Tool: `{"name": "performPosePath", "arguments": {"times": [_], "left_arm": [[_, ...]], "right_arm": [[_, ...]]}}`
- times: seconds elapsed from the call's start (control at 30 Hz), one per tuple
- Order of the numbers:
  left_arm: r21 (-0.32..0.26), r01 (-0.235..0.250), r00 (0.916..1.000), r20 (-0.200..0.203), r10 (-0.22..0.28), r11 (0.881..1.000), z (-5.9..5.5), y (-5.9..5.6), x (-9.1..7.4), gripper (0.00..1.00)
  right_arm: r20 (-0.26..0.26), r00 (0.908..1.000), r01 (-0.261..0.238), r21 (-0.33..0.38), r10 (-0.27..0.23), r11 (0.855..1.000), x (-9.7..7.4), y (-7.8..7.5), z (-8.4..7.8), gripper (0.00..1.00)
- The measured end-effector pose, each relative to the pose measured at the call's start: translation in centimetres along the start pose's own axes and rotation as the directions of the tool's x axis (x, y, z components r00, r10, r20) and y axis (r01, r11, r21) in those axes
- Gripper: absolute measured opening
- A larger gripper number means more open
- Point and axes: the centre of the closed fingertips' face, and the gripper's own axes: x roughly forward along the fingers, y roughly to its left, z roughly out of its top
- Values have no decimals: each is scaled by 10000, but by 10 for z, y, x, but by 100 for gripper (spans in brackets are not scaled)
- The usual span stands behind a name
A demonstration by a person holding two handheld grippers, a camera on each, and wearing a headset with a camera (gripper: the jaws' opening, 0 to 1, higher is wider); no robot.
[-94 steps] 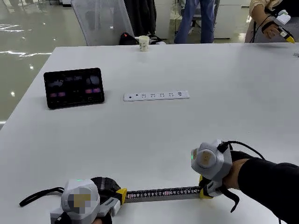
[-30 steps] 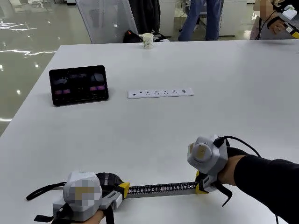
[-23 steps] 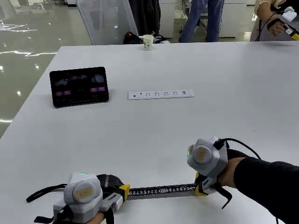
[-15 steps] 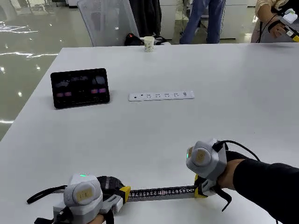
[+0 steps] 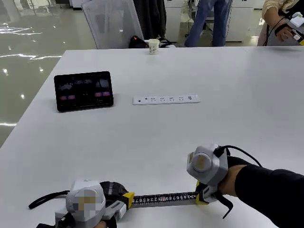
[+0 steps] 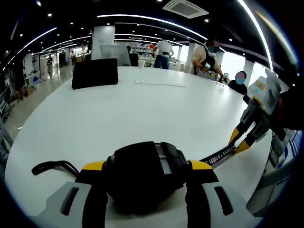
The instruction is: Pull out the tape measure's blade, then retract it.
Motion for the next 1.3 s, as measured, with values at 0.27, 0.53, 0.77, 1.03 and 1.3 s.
{"name": "performPosePath", "arguments": {"times": [0.27, 0.53, 0.77, 1.03, 1.3], "left_arm": [[-7, -1, 10000, 6, 1, 10000, 0, 0, -1, 62], [4, 9, 10000, 8, -9, 10000, 0, 0, -1, 62], [12, 0, 10000, -9, 0, 10000, 0, 0, -1, 62], [1, 0, 10000, -21, 0, 10000, 0, 0, -1, 62], [1, -3, 10000, -26, 3, 10000, 0, 0, 0, 62]], "right_arm": [[50, 10000, 6, -60, -6, 10000, 2, 1, 5, 12], [62, 10000, -21, -137, 22, 9999, 3, 2, 9, 12], [38, 10000, -53, -185, 54, 9998, 4, 2, 11, 12], [75, 9999, -92, -156, 93, 9998, 5, 2, 16, 12], [148, 9999, -57, -114, 59, 9999, 6, 3, 20, 12]]}}
